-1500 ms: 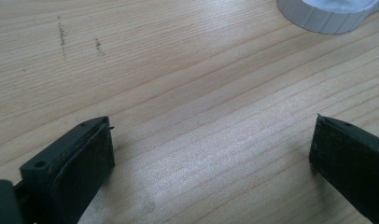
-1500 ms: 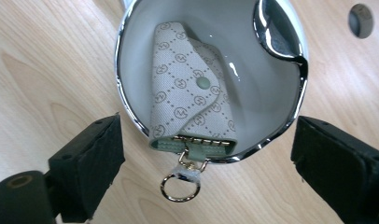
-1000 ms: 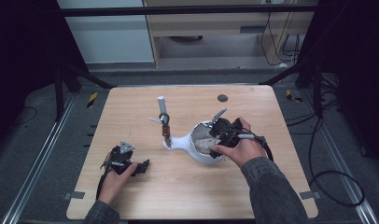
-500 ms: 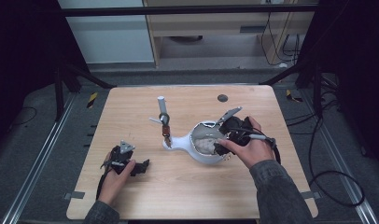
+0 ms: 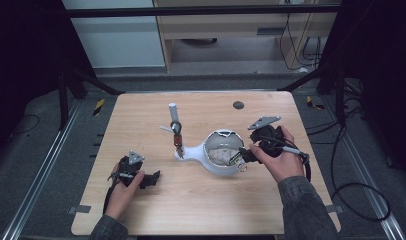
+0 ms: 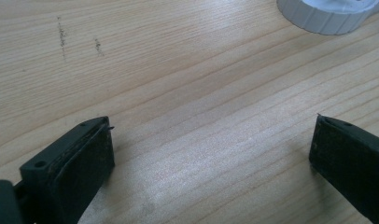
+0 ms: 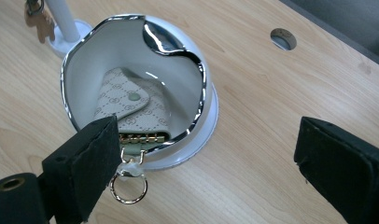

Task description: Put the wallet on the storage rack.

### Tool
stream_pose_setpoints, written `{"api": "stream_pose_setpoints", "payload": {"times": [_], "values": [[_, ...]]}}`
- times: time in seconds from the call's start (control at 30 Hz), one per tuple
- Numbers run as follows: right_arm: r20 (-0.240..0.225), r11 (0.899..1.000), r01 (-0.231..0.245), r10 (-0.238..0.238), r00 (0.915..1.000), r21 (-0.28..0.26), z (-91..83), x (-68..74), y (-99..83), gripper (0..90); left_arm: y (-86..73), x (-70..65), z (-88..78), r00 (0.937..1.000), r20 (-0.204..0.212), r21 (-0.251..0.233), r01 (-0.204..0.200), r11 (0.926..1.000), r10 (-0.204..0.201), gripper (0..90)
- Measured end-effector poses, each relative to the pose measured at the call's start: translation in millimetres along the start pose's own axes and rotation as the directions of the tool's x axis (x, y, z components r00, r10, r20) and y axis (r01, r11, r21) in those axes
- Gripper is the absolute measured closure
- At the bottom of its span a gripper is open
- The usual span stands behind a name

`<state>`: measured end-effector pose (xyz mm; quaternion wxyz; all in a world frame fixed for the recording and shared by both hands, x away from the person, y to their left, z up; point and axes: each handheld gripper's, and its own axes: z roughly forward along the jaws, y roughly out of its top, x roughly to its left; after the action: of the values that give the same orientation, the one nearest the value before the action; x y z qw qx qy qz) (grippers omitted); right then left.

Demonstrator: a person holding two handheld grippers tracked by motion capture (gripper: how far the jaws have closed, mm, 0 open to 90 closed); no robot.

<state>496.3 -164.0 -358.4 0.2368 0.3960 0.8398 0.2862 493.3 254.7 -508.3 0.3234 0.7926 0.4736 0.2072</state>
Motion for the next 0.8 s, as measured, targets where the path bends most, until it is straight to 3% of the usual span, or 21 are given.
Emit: {"api": "stream_pose_setpoints", "payload": {"times": [0.13,0.8], "values": [[0.002,0.999,-0.038,0.038,0.9993,-0.033,-0.2,-6.4,-6.9,7.6,-0.1,0.0,0.1,1.0,0.001,-0.001,0.0,1.0,0.0,0.0],[0.019,0.993,-0.096,0.098,0.995,-0.065,3.3,-21.4,-38.6,8.1,0.0,0.0,0.0,1.0,0.0,0.0,0.0,1.0,0.0,0.0]]}}
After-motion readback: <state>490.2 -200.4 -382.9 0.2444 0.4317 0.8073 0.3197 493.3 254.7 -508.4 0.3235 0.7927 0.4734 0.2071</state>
